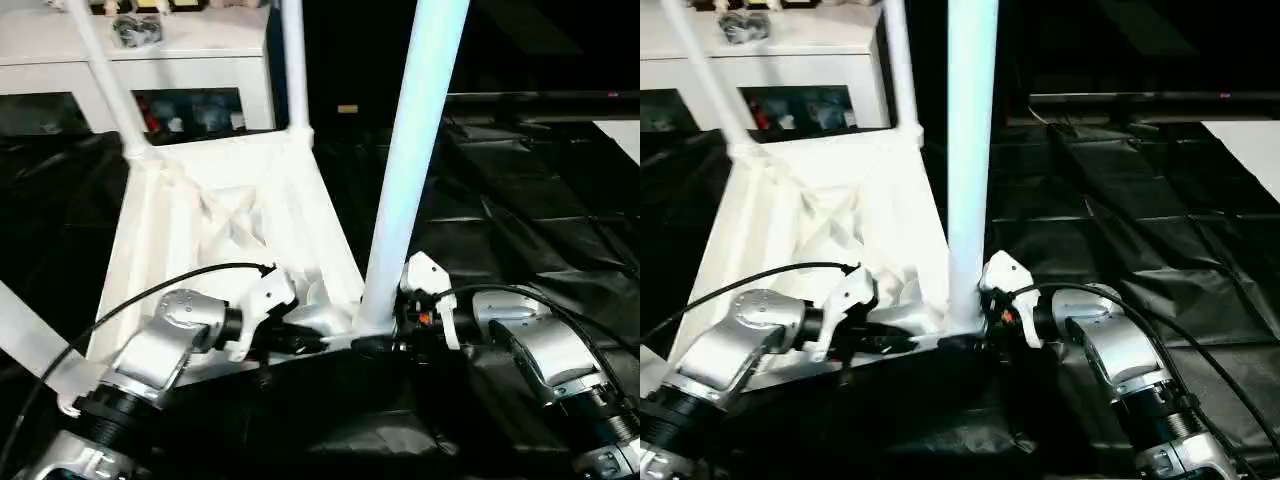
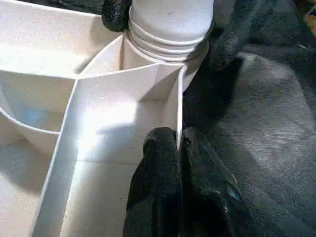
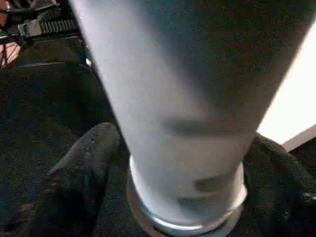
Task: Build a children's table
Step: Rotate leg to tighten
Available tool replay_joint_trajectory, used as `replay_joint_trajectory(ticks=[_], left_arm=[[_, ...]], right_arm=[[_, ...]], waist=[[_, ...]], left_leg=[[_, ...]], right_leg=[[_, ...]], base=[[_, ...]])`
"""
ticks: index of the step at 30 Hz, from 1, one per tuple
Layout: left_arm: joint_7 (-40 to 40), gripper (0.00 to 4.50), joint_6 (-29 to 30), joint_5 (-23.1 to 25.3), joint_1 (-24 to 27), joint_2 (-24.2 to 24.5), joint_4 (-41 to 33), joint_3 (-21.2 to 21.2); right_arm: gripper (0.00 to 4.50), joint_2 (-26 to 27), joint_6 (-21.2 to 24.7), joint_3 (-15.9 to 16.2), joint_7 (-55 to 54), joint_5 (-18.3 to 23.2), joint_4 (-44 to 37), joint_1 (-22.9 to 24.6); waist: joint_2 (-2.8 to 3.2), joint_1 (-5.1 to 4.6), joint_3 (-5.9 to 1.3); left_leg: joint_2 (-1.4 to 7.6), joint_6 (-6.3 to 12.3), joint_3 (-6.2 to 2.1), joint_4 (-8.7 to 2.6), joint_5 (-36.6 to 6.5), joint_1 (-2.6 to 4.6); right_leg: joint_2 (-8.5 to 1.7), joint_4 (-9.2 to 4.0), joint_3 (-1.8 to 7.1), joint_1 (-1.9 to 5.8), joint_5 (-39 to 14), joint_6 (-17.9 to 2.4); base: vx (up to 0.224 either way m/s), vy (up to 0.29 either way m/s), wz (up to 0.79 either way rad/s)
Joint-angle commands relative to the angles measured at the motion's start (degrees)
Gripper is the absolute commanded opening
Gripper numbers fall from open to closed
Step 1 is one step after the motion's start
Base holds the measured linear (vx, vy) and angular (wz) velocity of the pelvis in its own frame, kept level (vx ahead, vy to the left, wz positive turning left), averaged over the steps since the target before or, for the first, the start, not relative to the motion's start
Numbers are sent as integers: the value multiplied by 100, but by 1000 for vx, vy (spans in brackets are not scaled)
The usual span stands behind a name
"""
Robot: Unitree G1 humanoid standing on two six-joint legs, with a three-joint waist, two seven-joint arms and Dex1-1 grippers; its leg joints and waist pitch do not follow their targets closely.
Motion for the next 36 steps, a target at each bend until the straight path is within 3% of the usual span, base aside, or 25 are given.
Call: replay_joint_trajectory(ticks=[1, 3, 4, 5, 11, 12, 18, 19, 20, 22, 23, 27, 30, 31, 33, 36], left_arm=[[-364, 0, -195, -361, -198, -143, -313, -130], [-380, 0, -204, -370, -198, -142, -302, -128], [-382, 0, -213, -369, -206, -147, -286, -134], [-375, 0, -215, -359, -216, -154, -272, -144], [-306, 0, -218, -321, -253, -205, -227, -129], [-217, 0, -238, -288, -212, -214, -207, -107], [103, 0, -162, -269, -207, -415, -155, -18], [329, 0, -117, -195, -245, -543, -81, -8], [743, 0, -74, -60, -330, -777, 65, 13], [963, 0, -39, 1, -378, -903, 140, 32], [1341, 0, 17, 109, -449, -1125, 262, 52], [2060, 0, 200, 281, -573, -1580, 402, 65], [2357, 0, 283, 296, -636, -1856, 464, 59], [2394, 0, 297, 323, -645, -1939, 480, 57], [2409, 0, 315, 328, -652, -2070, 468, 53], [2244, 0, 261, 290, -599, -1988, 379, 16]], right_arm=[[342, 7, 30, 287, 154, -7, -188, 40], [337, 9, 15, 311, 168, -28, -192, 47], [317, 15, 12, 309, 177, -32, -172, 43], [305, 17, 10, 316, 178, -42, -159, 39], [276, 64, 41, 343, 146, -46, -161, 85], [276, 123, 82, 360, 52, -36, -193, 172], [273, 413, 161, 318, -448, -100, -135, 289], [273, 599, 168, 266, -835, -229, 57, 261], [273, 910, 151, 170, -1503, -446, 377, 196], [272, 1074, 162, 107, -1856, -539, 549, 141], [272, 1370, 223, -5, -2461, -667, 853, 25], [270, 1927, 312, -212, -3667, -889, 1426, -243], [270, 2212, 209, -234, -4245, -1058, 1777, -436], [270, 2288, 168, -254, -4263, -1080, 1871, -490], [326, 2447, 93, -419, -4050, -874, 1941, -577], [346, 2412, 122, -493, -3842, -745, 1848, -604]], waist=[[-68, -46, -279], [-66, -46, -281], [-7, -39, -280], [-41, -52, -288], [-63, -52, -295], [-98, -49, -295], [-77, -58, -286], [-14, -90, -269], [-42, -119, -265], [-28, -175, -239], [-50, -227, -256], [-75, -376, -243], [-61, -462, -248], [22, -469, -245], [-31, -492, -255], [-41, -462, -279]], left_leg=[[185, 161, -14, -436, -1551, 104], [186, 149, -15, -434, -1523, 104], [182, 135, -24, -437, -1540, 101], [178, 128, -24, -436, -1524, 86], [176, 170, -27, -429, -1415, 72], [176, 192, -23, -426, -1371, 67], [175, 147, -28, -438, -1441, 72], [161, 73, -30, -449, -1595, 62], [159, 6, -44, -455, -1700, 68], [140, -79, -57, -468, -1872, 68], [131, -137, -81, -464, -1972, 74], [95, -93, -103, -454, -2088, 47], [86, -72, -119, -453, -2073, 22], [85, -55, -136, -457, -2150, 16], [72, 13, -119, -439, -2193, 17], [100, 91, -112, -452, -1987, 5]], right_leg=[[-229, -427, 220, 222, -1828, -1163], [-226, -425, 225, 213, -1835, -1147], [-229, -421, 224, 214, -1841, -1149], [-223, -421, 219, 230, -1781, -1143], [-224, -408, 216, 236, -1725, -1152], [-227, -409, 218, 237, -1730, -1144], [-225, -421, 214, 225, -1827, -1109], [-219, -454, 208, 216, -1992, -1057], [-227, -456, 202, 213, -2099, -1035], [-219, -477, 185, 201, -2368, -977], [-239, -499, 181, 211, -2651, -845], [-235, -556, 149, 198, -3053, -677], [-235, -583, 130, 194, -3115, -627], [-242, -576, 116, 198, -3153, -607], [-233, -610, 117, 190, -3164, -577], [-224, -556, 141, 205, -2696, -737]], base=[[0, 0, 0], [0, 0, 0], [0, 0, 0], [0, 0, 0], [0, 0, 0], [0, 0, 0], [0, 0, 0], [0, 0, 0], [0, 0, 0], [0, 0, 0], [0, 0, 0], [0, 0, 0], [0, 0, 0], [0, 0, 0], [0, 0, 0], [0, 0, 0]])
